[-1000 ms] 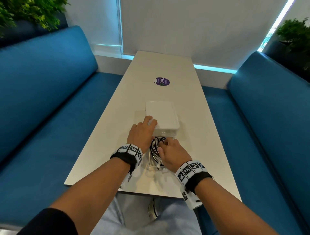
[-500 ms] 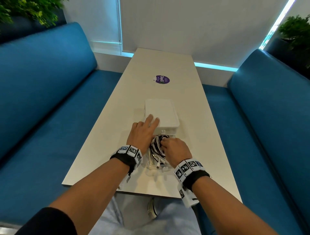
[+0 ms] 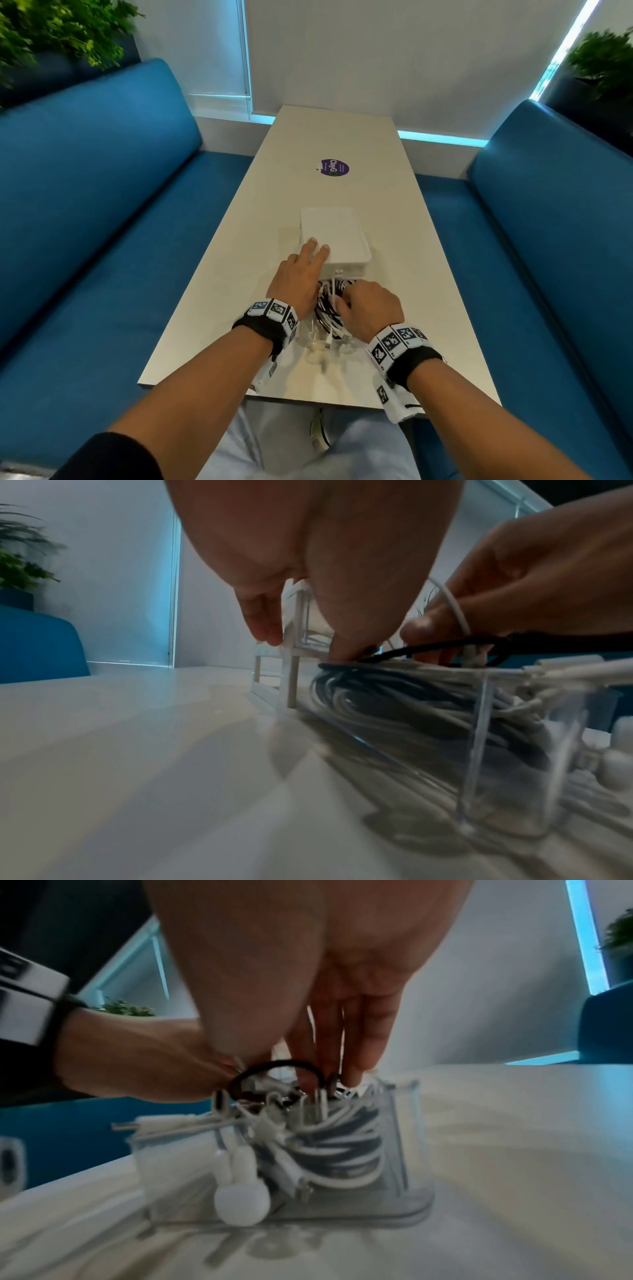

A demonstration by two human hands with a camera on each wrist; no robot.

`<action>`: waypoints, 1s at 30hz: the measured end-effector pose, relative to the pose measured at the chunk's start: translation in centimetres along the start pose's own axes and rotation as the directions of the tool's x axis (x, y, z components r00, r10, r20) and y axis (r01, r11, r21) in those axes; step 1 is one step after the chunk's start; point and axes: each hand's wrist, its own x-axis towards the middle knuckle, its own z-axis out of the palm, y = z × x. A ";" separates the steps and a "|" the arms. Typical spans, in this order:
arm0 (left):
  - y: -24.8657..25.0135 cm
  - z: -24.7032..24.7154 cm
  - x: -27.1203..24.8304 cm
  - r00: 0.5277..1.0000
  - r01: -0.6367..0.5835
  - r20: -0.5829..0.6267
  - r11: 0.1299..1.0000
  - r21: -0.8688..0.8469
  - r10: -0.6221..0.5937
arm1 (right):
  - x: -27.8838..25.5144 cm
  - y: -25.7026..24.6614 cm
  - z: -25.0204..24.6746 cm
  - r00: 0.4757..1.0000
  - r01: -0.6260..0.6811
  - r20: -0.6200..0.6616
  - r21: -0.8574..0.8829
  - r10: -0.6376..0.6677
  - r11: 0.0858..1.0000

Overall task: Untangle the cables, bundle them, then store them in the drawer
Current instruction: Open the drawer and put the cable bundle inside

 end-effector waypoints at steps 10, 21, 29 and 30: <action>0.2 0.1 0.1 0.999 0.032 0.050 0.981 -0.192 -0.023 | 0.6 0.0 2.1 0.992 0.072 0.095 0.155 -0.087 0.985; -1.5 -2.3 0.7 0.989 0.014 0.143 0.951 -0.310 0.032 | 1.8 -0.1 2.4 0.997 -0.072 -0.019 0.211 0.078 0.975; -0.8 -0.5 0.7 0.997 0.037 0.078 0.972 -0.230 -0.019 | 1.1 1.3 1.6 1.000 -0.027 0.014 0.251 0.024 0.968; -0.6 -0.3 0.7 0.997 0.040 0.071 0.977 -0.208 -0.025 | 1.1 1.7 1.5 1.000 -0.024 0.007 0.283 0.023 0.959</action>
